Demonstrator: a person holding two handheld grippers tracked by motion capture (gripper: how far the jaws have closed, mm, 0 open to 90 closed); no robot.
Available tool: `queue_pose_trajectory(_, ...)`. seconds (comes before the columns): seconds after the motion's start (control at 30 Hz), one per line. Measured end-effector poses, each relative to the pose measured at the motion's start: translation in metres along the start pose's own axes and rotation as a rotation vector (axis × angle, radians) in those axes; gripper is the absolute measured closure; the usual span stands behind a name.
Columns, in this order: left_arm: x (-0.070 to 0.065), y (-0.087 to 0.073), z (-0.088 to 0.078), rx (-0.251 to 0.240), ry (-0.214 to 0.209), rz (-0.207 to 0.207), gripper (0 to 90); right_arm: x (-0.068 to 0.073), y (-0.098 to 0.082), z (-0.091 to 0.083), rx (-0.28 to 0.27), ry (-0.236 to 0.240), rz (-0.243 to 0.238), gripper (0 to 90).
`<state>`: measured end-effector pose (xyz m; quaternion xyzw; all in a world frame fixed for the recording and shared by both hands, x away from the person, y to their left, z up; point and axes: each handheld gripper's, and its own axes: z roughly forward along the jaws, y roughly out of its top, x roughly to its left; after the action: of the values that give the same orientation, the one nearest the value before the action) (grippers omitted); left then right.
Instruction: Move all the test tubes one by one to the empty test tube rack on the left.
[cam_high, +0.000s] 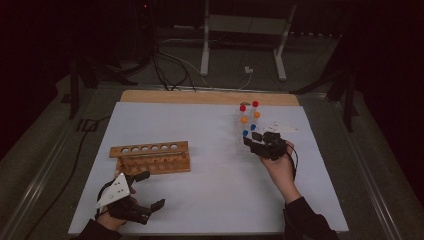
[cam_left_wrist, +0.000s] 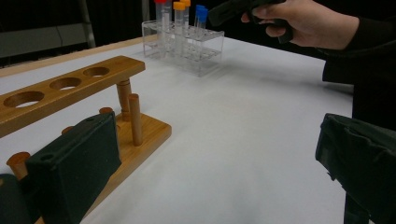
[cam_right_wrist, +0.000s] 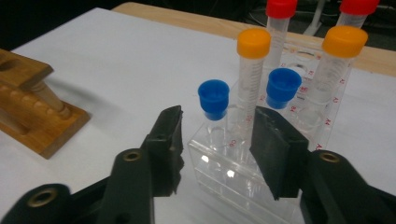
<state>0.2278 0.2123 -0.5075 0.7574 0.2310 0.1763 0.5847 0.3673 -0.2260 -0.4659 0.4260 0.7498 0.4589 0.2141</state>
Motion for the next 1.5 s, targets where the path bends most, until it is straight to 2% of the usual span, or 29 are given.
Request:
queue_pose_trajectory(0.23,0.000,0.000,0.000,0.001,-0.001,-0.003,0.6,-0.002,0.001,0.009,0.024,0.007,0.004,69.2)
queue_pose_trajectory(0.6,0.000,-0.001,0.000,0.004,-0.002,-0.002,0.6,-0.001,0.000,0.020,0.054,0.002,-0.006,75.8)
queue_pose_trajectory(0.8,0.000,-0.001,0.000,0.005,-0.003,-0.002,0.6,0.003,0.000,0.021,0.052,-0.031,-0.037,77.2)
queue_pose_trajectory(1.0,0.000,-0.001,0.001,0.010,-0.004,0.001,0.6,0.005,0.005,0.011,0.001,-0.038,-0.059,77.3)
queue_pose_trajectory(1.03,-0.001,0.000,0.001,0.012,-0.004,0.002,0.6,0.006,0.009,0.005,-0.021,-0.034,-0.061,77.4)
queue_pose_trajectory(1.1,-0.001,-0.001,0.001,0.013,-0.005,0.006,0.6,0.007,0.011,0.002,-0.030,-0.037,-0.066,77.4)
queue_pose_trajectory(1.33,-0.003,0.001,0.003,0.037,-0.013,0.002,0.5,0.017,0.025,-0.025,-0.125,-0.048,-0.116,77.3)
queue_pose_trajectory(1.5,-0.007,0.005,0.004,0.011,-0.032,-0.006,0.6,0.026,0.030,-0.038,-0.150,-0.029,-0.141,77.3)
